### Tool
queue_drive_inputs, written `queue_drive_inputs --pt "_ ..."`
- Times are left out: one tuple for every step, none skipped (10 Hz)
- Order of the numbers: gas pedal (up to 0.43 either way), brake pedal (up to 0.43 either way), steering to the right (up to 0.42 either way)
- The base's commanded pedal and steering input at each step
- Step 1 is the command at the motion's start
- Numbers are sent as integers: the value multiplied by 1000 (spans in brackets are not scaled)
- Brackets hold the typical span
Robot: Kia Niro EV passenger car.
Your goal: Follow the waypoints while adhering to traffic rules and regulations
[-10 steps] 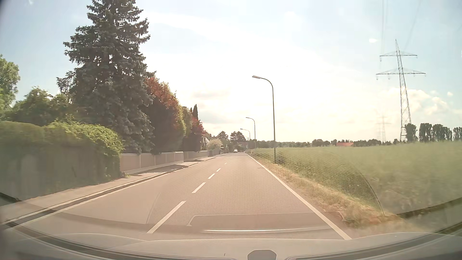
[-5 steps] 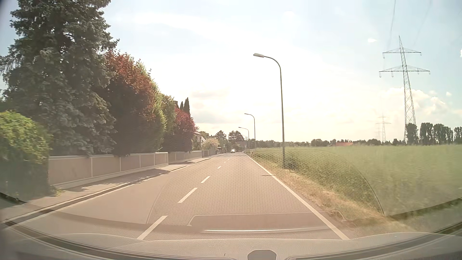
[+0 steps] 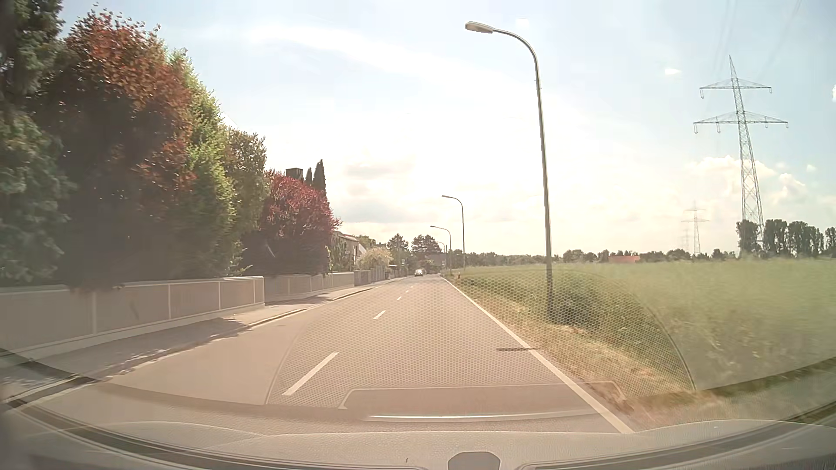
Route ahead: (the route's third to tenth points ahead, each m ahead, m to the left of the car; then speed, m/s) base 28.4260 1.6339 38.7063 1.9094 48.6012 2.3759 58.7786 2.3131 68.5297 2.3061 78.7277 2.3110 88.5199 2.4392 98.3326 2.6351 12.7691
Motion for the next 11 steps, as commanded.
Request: queue_drive_inputs --pt "197 0 -5" --pt "197 0 -5" --pt "197 0 -5" --pt "197 0 -5" --pt "177 0 -5" --pt "177 0 -5" --pt "169 0 -7" --pt "157 0 -9" --pt "157 0 -9" --pt "157 0 -6" --pt "150 0 -6"
